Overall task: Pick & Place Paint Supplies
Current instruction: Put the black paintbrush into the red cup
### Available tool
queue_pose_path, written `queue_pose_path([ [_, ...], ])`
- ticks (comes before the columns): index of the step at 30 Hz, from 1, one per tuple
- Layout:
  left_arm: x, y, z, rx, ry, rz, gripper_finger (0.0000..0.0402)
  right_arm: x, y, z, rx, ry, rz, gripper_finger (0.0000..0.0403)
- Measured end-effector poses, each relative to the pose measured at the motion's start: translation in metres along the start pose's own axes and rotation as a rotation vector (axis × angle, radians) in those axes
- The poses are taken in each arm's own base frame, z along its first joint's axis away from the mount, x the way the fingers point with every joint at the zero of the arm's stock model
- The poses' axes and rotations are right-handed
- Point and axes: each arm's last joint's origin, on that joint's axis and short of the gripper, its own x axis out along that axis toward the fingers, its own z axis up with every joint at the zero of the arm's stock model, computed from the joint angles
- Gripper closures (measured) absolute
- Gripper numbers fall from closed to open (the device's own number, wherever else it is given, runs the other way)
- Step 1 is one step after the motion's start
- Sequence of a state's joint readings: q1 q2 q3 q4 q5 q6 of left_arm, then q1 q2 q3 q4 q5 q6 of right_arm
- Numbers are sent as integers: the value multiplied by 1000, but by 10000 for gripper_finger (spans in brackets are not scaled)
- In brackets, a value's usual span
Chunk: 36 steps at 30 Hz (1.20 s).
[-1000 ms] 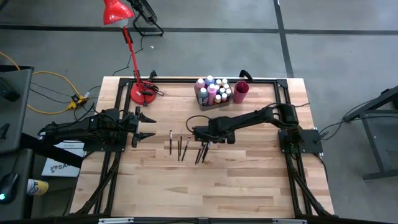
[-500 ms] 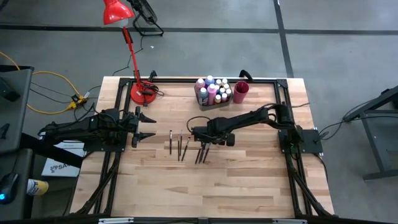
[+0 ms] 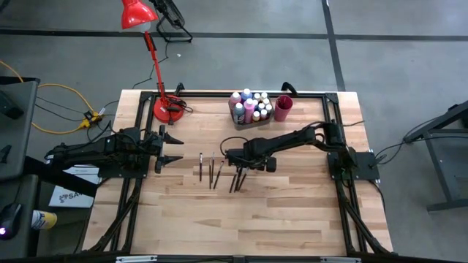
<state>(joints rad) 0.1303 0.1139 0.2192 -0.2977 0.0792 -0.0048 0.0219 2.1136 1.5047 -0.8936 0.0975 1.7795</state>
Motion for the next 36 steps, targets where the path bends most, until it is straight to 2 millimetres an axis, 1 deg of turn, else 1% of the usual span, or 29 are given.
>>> queue_pose_path([
  [3,0,0,0,0,0,0,124,0,0,0,3,4,2,270],
  [11,0,0,0,0,0,2,124,1,-1,-3,-3,2,-2,345],
  [17,0,0,0,0,0,2,124,0,-1,-6,-8,-10,12,389],
  [19,0,0,0,0,0,2,124,0,0,-7,-9,-19,19,396],
  [25,0,0,0,0,0,2,124,-1,-2,-8,-41,-54,16,399],
  [29,0,0,0,0,0,2,124,-14,-6,-4,-89,-87,12,399],
  [32,0,0,0,0,0,2,124,-31,-12,0,-120,-127,9,399],
  [36,0,0,-1,-1,6,0,124,-63,-23,9,-131,-219,36,399],
])
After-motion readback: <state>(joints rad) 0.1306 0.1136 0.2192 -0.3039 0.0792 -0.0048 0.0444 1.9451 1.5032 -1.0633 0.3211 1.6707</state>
